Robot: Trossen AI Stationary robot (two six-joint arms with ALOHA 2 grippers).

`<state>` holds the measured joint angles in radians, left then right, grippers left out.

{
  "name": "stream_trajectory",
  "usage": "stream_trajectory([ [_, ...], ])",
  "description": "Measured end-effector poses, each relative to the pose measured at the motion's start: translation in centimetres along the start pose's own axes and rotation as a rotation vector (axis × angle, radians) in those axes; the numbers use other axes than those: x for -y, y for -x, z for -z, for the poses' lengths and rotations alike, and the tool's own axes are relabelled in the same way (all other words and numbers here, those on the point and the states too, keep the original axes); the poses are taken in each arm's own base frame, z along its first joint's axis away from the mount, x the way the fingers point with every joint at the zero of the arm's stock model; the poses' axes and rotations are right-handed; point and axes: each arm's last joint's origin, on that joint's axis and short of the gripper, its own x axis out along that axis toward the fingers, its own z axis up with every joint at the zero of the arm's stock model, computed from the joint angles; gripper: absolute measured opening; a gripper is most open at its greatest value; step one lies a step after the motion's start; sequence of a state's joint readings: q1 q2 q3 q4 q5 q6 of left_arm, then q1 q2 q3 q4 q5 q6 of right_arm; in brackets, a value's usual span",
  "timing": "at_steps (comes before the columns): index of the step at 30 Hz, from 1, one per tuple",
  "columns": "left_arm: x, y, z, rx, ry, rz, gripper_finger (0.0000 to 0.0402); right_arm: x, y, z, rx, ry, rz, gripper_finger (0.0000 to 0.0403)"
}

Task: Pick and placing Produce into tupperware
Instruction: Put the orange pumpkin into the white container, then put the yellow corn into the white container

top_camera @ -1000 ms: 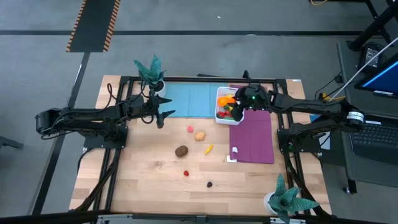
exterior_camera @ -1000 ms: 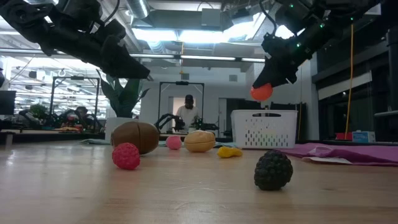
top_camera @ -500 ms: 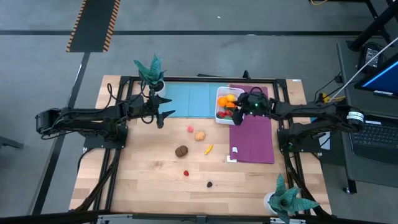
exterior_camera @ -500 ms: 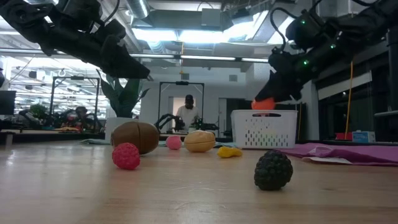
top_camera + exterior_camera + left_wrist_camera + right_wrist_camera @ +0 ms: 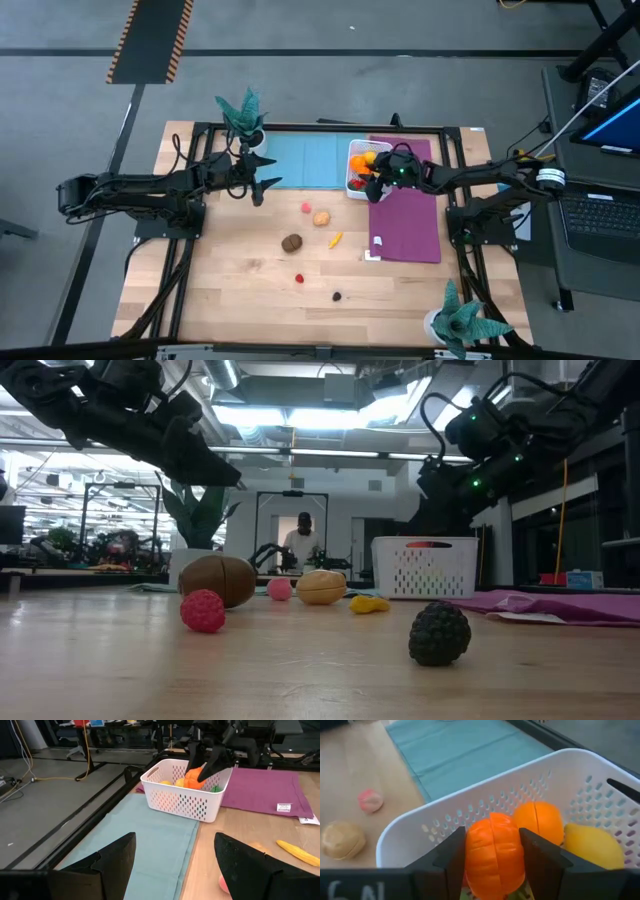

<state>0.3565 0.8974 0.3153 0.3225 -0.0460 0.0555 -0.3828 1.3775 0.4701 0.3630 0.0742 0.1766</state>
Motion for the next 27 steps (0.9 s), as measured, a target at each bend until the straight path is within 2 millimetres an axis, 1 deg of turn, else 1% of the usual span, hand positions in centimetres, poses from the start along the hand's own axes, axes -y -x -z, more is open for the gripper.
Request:
stream_trajectory([
  [14,0.0,0.0,0.0,0.0,0.0,0.0,0.0263,-0.01,-0.16,-0.01,-0.003,0.011,0.0,0.0171],
  [27,0.0,0.0,0.0,0.0,0.0,0.0,0.0263,-0.03,-0.15,-0.18,0.013,0.028,0.001,0.0234],
])
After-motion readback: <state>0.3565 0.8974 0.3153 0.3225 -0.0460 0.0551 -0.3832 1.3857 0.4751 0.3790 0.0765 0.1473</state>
